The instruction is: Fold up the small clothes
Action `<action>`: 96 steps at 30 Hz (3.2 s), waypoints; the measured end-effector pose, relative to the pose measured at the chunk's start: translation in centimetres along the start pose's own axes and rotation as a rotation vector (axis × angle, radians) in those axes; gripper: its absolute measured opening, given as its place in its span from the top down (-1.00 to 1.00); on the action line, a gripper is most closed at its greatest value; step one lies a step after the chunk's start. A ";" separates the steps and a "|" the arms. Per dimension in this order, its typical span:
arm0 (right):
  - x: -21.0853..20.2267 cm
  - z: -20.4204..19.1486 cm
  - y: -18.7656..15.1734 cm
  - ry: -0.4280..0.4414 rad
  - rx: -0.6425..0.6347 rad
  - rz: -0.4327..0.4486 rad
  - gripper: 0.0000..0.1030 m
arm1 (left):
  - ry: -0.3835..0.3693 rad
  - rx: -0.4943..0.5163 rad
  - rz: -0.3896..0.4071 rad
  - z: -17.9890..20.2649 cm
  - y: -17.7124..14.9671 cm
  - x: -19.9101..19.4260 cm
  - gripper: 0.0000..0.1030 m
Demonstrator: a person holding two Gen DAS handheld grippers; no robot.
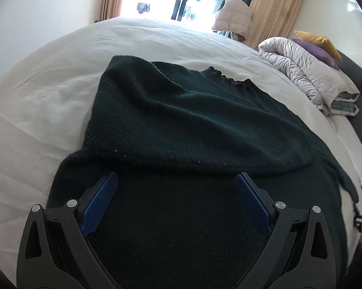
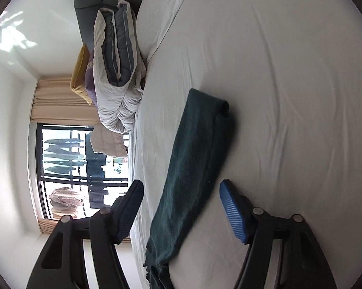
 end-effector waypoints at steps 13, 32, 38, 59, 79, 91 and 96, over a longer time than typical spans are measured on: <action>3.3 -1.4 2.5 -0.039 -0.051 0.054 0.36 | -0.013 -0.001 0.028 -0.1 -0.2 0.3 -0.99; 8.3 -13.3 -39.6 0.034 -1.027 -0.313 0.77 | -0.120 -0.109 0.112 -1.1 0.5 -0.5 -0.99; 12.5 -6.5 -52.3 -0.057 -1.171 -0.480 0.77 | -0.249 -0.237 0.207 -2.7 0.8 -1.8 -0.99; 14.6 -0.1 -64.7 -0.122 -1.514 -0.522 0.71 | -0.249 -0.418 0.341 -9.2 -1.4 -6.8 -1.00; 12.5 2.0 -64.8 -0.067 -1.283 -0.756 -0.26 | -0.265 -0.448 0.387 -9.3 -1.2 -7.1 -1.00; 11.9 1.9 -60.3 -0.071 -0.546 -1.017 -0.28 | -0.221 -0.411 0.347 -9.0 -1.4 -6.7 -1.00; 13.7 5.4 -64.7 -0.182 -0.516 -1.078 -0.18 | -0.222 -0.414 0.351 -9.1 -1.4 -6.7 -1.00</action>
Point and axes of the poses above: each gripper's, at about its wrist camera, not at the fingertips, and x roughly the way its jaws point, z to its right, y to its top, the point moved 10 cm from there along x, roughly the way its jaws point, and after that the axes turned 15 degrees about x, right-handed, at the moved point
